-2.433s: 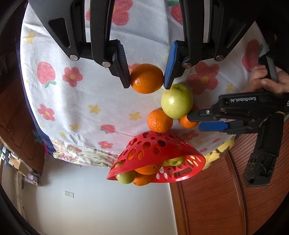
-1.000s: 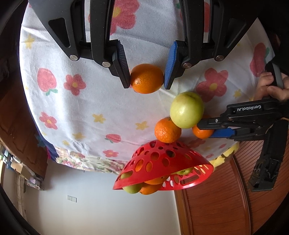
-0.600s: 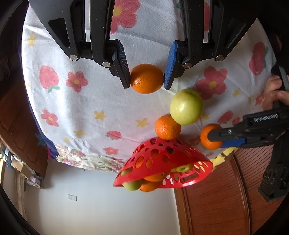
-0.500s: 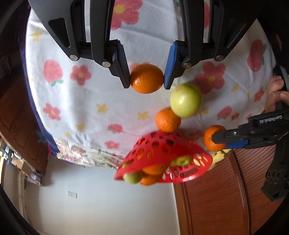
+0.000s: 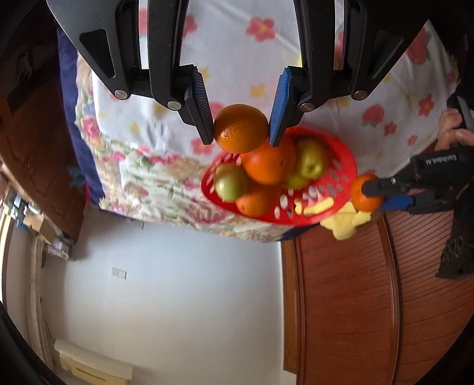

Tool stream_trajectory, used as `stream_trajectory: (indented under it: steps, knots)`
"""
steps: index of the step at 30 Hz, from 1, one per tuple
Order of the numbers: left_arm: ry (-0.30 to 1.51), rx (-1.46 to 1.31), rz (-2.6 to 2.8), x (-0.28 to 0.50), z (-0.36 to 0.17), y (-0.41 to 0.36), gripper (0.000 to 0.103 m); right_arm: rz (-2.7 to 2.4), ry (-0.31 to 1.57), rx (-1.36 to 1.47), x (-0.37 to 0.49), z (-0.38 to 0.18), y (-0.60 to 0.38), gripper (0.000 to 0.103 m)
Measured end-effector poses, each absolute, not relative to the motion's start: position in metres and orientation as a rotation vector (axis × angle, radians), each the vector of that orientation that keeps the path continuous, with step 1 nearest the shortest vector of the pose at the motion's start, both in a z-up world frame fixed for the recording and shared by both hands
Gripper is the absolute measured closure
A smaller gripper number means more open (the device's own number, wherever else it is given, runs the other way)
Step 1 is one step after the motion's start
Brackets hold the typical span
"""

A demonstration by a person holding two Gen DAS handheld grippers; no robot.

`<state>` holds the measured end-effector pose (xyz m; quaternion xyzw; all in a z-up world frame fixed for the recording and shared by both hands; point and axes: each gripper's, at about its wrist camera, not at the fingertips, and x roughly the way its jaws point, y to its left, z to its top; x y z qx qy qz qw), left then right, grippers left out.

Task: Organize fruits
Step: 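Carry the tangerine over the basket and open the left tool while the right tool releases the orange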

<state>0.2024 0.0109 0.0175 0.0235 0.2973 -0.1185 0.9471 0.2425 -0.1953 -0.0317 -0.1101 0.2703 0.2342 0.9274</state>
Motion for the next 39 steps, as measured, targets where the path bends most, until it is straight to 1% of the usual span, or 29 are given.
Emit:
stream_trajectory:
  steps: [5,17,39]
  knots:
    - [0.629,0.035,-0.228,0.223,0.004,0.014,0.061,0.495,0.545,-0.225,0.264,-0.03,-0.184,0.065]
    - [0.671,0.027,-0.22,0.247,-0.019,0.019,0.061,0.506,0.59,-0.219,0.301,-0.054,-0.172,0.065]
    - [0.68,0.029,-0.211,0.255,-0.026,0.022,0.06,0.521,0.6,-0.217,0.305,-0.06,-0.168,0.063]
